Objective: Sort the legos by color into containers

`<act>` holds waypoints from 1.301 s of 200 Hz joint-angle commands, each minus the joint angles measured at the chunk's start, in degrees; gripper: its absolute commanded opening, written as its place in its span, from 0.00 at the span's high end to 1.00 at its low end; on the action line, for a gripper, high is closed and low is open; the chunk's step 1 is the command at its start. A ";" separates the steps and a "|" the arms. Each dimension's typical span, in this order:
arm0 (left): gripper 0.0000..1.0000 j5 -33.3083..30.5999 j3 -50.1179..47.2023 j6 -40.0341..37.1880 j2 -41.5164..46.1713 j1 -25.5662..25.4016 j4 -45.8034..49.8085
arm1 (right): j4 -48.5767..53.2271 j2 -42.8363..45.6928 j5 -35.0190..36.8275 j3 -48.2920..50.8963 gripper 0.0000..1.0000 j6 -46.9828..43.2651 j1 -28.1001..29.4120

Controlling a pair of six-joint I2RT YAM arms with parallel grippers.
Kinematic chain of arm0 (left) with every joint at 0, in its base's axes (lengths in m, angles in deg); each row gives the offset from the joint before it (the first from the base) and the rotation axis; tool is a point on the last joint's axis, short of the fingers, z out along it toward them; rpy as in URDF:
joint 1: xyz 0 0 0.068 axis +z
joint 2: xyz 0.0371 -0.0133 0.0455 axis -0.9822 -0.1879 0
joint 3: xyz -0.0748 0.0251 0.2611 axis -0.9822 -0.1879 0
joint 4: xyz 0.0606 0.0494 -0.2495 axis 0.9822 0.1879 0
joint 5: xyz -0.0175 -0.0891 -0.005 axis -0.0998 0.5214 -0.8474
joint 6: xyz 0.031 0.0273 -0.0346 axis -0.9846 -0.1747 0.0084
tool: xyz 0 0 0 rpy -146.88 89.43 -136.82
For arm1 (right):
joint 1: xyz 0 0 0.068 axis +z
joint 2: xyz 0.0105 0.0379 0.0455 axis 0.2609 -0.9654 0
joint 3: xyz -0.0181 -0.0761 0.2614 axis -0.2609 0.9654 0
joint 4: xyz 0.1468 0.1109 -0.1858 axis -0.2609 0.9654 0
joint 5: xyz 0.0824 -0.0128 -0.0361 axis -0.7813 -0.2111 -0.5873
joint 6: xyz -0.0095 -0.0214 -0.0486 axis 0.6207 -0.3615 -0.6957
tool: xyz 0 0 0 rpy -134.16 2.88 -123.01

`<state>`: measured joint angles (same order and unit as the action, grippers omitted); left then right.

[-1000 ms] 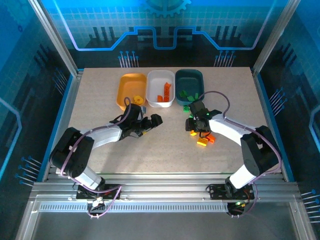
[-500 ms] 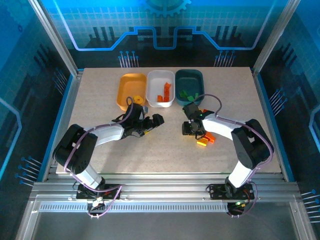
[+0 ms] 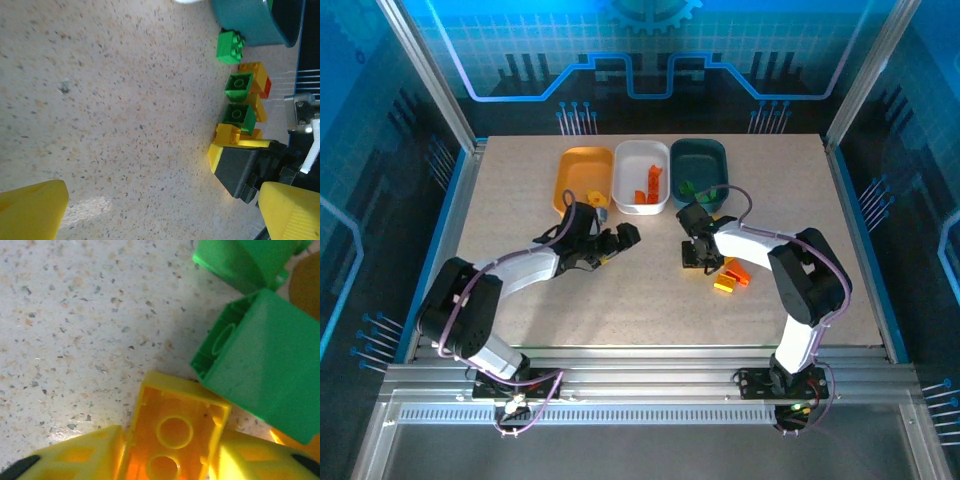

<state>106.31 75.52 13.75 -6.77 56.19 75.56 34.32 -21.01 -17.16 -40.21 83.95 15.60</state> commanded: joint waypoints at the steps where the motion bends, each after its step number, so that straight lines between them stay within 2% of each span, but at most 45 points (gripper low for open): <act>1: 0.01 -0.92 0.45 -2.16 3.45 2.06 2.48 | -2.89 -0.17 1.46 -1.58 0.64 0.04 1.36; 15: 0.01 -1.74 -0.66 -2.05 6.21 4.09 3.43 | -3.12 1.43 1.24 -1.17 0.68 -0.12 2.50; 29: 0.01 -3.53 -2.71 -1.23 10.00 6.91 4.32 | -3.26 3.79 -1.99 -0.95 0.68 -0.24 3.26; 54: 0.01 -8.74 -7.55 3.46 17.49 14.18 7.98 | -3.91 8.45 -6.68 -1.58 0.69 -0.32 4.47; 69: 0.01 -10.83 -11.53 6.72 20.61 18.18 8.49 | -5.37 7.75 -9.92 -4.14 0.69 -0.70 5.24; 85: 0.01 -10.96 -15.56 10.75 21.96 21.14 6.48 | -6.14 2.86 -13.14 -10.21 0.68 -2.79 6.65; 109: 0.01 -6.13 -17.94 13.79 19.86 22.32 3.24 | -7.66 -5.32 -12.88 -21.25 0.68 -7.05 8.46; 122: 0.01 -2.37 -16.53 13.09 17.67 22.37 4.03 | -8.80 -10.11 -15.70 -27.66 0.68 -8.94 8.63; 138: 0.01 1.05 -13.98 11.25 15.30 22.37 6.09 | -5.95 -16.68 -14.55 -38.07 0.68 -11.80 9.13; 175: 0.01 3.39 -14.92 10.59 15.94 22.37 5.48 | 2.81 -30.86 -14.26 -59.84 0.68 -14.97 9.01; 217: 0.01 5.08 -16.35 8.68 17.65 22.37 5.79 | 7.45 -40.68 -13.68 -74.69 0.67 -15.88 9.41; 232: 0.01 5.71 -16.98 8.68 18.39 22.29 4.29 | 7.23 -42.69 -13.01 -77.72 0.59 -15.83 9.37; 247: 0.01 6.14 -17.48 9.11 19.14 22.28 2.79 | 7.52 -44.29 -12.51 -80.77 0.38 -15.36 9.19; 260: 0.01 6.70 -17.72 9.37 19.64 22.19 1.35 | 8.25 -44.46 -13.54 -82.28 0.31 -14.85 9.15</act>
<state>110.24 58.96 24.07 10.98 78.11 79.76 39.90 -64.25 -30.60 -117.84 68.78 24.32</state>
